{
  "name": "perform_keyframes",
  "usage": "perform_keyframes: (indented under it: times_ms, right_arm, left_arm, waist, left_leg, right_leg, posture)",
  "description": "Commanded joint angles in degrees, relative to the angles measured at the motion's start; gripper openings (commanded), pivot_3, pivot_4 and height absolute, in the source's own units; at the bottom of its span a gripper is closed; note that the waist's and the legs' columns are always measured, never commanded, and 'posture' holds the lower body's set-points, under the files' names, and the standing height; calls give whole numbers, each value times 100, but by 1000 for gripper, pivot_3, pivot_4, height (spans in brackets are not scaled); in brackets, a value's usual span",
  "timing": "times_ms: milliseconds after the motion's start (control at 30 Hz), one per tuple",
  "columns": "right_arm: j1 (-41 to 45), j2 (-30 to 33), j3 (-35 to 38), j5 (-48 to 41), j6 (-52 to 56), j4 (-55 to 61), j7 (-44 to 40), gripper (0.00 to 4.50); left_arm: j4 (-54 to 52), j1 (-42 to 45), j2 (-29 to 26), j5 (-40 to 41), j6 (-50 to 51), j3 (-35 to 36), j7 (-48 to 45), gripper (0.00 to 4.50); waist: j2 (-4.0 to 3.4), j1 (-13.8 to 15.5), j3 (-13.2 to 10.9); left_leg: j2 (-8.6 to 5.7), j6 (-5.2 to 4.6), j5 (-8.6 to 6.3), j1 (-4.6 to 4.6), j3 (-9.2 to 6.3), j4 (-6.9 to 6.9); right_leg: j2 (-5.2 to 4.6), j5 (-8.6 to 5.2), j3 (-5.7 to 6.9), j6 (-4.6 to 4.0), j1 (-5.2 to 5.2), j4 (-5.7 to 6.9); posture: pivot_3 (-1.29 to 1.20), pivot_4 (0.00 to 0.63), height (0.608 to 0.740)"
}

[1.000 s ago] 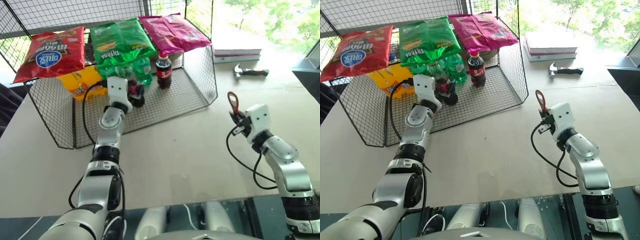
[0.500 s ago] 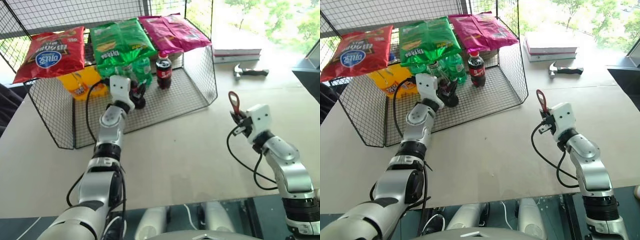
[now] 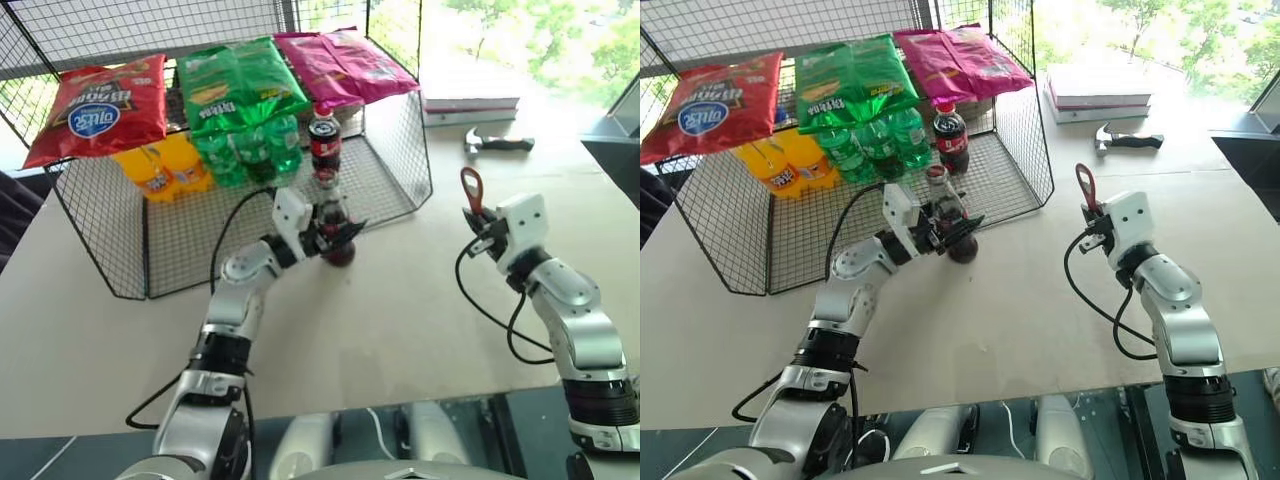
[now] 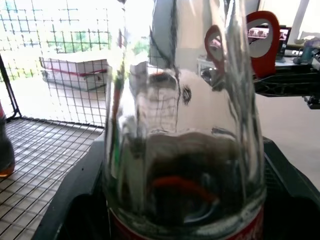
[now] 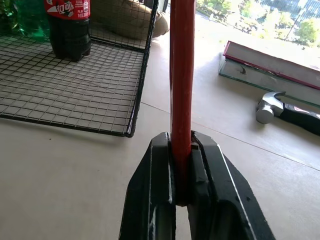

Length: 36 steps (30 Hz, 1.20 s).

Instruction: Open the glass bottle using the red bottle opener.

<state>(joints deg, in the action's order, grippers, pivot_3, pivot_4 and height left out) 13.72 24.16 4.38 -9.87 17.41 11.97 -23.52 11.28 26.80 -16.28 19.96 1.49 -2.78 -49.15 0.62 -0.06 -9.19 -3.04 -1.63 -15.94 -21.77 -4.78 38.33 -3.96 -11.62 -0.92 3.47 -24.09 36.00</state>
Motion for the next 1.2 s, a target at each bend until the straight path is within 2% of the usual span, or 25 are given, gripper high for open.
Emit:
perform_keyframes:
  times_ms: [33, 267, 300, 367, 567, 700, 1200]
  right_arm:
    - [124, 21, 120, -50, -89, 156, 3, 0]
    - [198, -28, 66, -34, -85, 171, 21, 0]
    - [203, -33, 62, -30, -89, 162, 21, 0]
    - [195, -42, 49, -12, -112, 137, 15, 0]
    - [174, -56, 34, -5, -153, 105, -21, 0]
    - [168, -64, 31, 2, -159, 89, -34, 0]
    - [226, -94, -55, 54, -164, 24, -96, 0]
  left_arm:
    - [-385, 9, -1, 40, 64, -147, -197, 2686]
    - [-248, 20, -3, -229, -324, -183, -248, 2686]
    - [-236, 17, 10, -227, -373, -167, -253, 3682]
    - [-222, 4, 31, -197, -456, -127, -271, 4464]
    - [-238, -8, 70, -86, -683, -15, -251, 4464]
    - [-387, 16, 135, 188, -576, 90, -306, 4464]
    - [-662, -21, 184, 429, -341, 142, -258, 4464]
  waist:
    - [0, 0, 0]
    - [0, 5, 0]
    - [0, 7, 0]
    - [0, 5, 0]
    - [0, -2, 0]
    - [0, -1, 0]
    - [0, -6, 0]
  left_leg:
    - [0, 0, 0, 0, -1, 0]
    - [-3, -1, -1, -2, -1, -1]
    - [-2, -1, 0, -3, -1, -1]
    - [-2, -1, 0, -2, -1, 0]
    - [0, 0, 0, 0, 0, 0]
    - [0, -1, 0, 0, 0, 0]
    - [-1, -1, 0, 1, 0, 0]
  right_leg:
    - [0, 0, 1, 0, 0, 0]
    - [-2, 0, 0, 0, 0, -6]
    - [-2, 0, 1, 0, 1, -6]
    - [-2, 0, 0, 0, 1, -5]
    - [-1, 0, 0, 0, 1, -2]
    - [-1, 0, 0, 0, 1, -2]
    - [-1, 0, 0, 0, 3, -3]
  posture:
    - [0, 150, 740]
    - [0, 150, 740]
    - [0, 150, 740]
    - [0, 150, 740]
    - [0, 150, 740]
    - [0, 150, 740]
    - [0, 150, 740]
